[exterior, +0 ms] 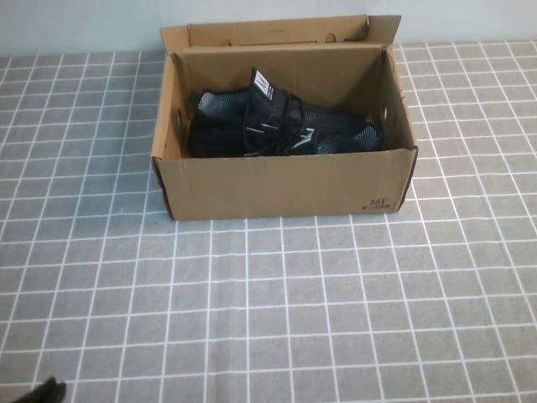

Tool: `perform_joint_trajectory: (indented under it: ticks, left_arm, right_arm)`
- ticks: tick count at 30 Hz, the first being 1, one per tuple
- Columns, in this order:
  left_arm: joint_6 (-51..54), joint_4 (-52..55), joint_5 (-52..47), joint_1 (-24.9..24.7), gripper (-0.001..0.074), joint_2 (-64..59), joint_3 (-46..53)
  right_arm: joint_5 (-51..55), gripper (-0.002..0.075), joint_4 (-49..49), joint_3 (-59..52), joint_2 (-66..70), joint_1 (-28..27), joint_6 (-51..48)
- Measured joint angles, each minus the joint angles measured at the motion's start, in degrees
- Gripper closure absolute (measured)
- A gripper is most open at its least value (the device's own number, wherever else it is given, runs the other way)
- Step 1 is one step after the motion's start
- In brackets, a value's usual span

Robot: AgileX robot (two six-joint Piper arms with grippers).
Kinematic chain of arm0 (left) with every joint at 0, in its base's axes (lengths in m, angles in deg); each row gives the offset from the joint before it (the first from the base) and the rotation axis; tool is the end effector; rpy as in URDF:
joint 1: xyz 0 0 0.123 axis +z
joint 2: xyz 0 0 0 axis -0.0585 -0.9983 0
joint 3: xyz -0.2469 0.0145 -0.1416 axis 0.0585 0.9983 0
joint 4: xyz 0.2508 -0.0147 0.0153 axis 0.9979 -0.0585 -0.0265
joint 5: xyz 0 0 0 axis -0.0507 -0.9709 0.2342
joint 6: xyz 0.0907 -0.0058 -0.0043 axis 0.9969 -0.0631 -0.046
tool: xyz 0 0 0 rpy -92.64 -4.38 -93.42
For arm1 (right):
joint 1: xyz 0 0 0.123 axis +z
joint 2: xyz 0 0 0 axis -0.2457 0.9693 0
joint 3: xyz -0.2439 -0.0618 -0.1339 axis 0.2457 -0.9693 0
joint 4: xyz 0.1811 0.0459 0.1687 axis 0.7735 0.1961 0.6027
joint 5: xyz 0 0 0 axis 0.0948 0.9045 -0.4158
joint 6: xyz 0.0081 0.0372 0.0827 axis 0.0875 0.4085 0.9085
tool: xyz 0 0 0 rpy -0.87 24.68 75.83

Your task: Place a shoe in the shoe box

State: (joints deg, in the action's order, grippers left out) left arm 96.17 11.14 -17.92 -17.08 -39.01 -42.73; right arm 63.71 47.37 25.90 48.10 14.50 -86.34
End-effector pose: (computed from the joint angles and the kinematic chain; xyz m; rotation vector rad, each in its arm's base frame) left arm 0.0515 -0.0205 0.1737 0.5470 1.7842 -0.1018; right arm 0.0486 0.0354 0.3028 -0.3123 1.6144 0.6074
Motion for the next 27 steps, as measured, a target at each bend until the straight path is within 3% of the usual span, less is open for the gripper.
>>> perform_joint_trajectory:
  ticks: [15, 22, 27]
  left_arm:
    - [0.00, 0.69, -3.28, 0.00, 0.0734, 0.00, 0.09]
    - [0.00, 0.74, -3.28, 0.00, 0.0734, 0.00, 0.09]
    - [0.00, 0.74, -3.28, 0.00, 0.0734, 0.00, 0.09]
  right_arm:
    - [-3.40, 0.0742, -2.81, -16.30, -0.58, -0.78, 0.00]
    - [-14.56, 0.0742, -4.22, -23.44, -5.14, -12.45, 0.00]
    - [-15.59, 0.0742, -4.22, -23.59, -8.96, -21.20, 0.08]
